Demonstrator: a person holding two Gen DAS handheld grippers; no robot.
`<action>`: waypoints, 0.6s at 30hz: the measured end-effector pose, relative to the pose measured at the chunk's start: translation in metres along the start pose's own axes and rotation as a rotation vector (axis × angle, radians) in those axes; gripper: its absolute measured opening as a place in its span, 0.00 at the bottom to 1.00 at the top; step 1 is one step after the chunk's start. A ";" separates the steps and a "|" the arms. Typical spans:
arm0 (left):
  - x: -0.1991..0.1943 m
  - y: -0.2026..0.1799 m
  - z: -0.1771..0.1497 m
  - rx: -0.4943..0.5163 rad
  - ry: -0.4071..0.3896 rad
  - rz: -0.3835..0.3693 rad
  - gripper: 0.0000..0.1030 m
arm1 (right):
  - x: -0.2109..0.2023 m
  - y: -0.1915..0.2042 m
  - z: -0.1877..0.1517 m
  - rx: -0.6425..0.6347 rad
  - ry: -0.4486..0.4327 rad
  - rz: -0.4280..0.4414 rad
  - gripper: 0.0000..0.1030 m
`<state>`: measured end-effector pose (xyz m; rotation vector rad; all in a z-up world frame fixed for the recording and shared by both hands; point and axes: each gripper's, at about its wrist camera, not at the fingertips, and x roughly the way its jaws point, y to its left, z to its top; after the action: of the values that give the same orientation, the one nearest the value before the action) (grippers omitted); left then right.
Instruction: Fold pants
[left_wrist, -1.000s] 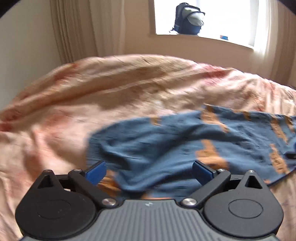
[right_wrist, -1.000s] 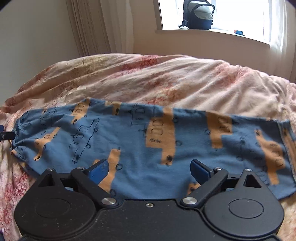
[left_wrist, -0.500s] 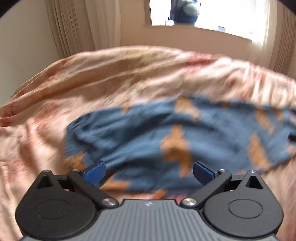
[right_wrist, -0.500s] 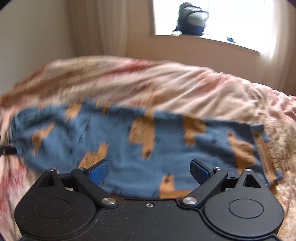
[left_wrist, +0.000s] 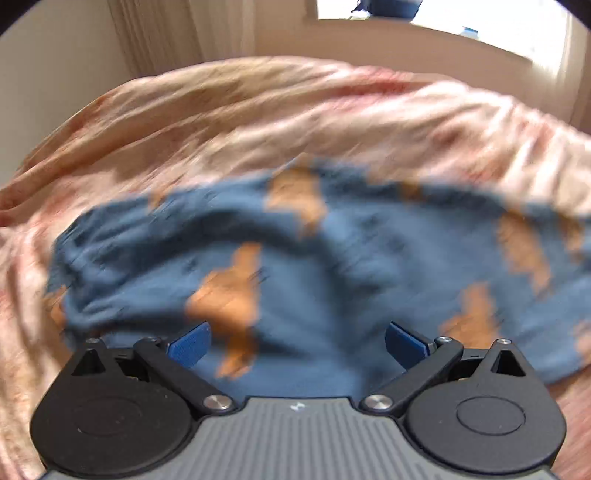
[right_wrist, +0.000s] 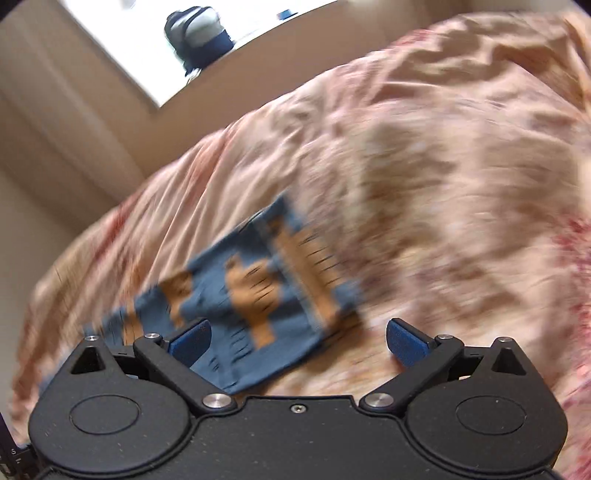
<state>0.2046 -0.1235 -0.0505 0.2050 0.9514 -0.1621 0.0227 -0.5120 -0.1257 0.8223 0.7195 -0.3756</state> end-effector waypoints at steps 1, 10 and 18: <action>-0.004 -0.015 0.008 0.016 -0.013 -0.029 1.00 | 0.000 -0.011 0.003 0.036 0.002 0.018 0.98; 0.012 -0.221 0.074 0.450 -0.117 -0.452 1.00 | 0.004 -0.050 0.005 0.129 -0.011 0.200 0.99; 0.037 -0.302 0.067 0.822 -0.140 -0.434 1.00 | 0.016 -0.071 0.003 0.297 0.057 0.352 0.64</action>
<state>0.2104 -0.4343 -0.0740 0.7310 0.7344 -0.9594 -0.0045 -0.5601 -0.1735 1.2236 0.5634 -0.1419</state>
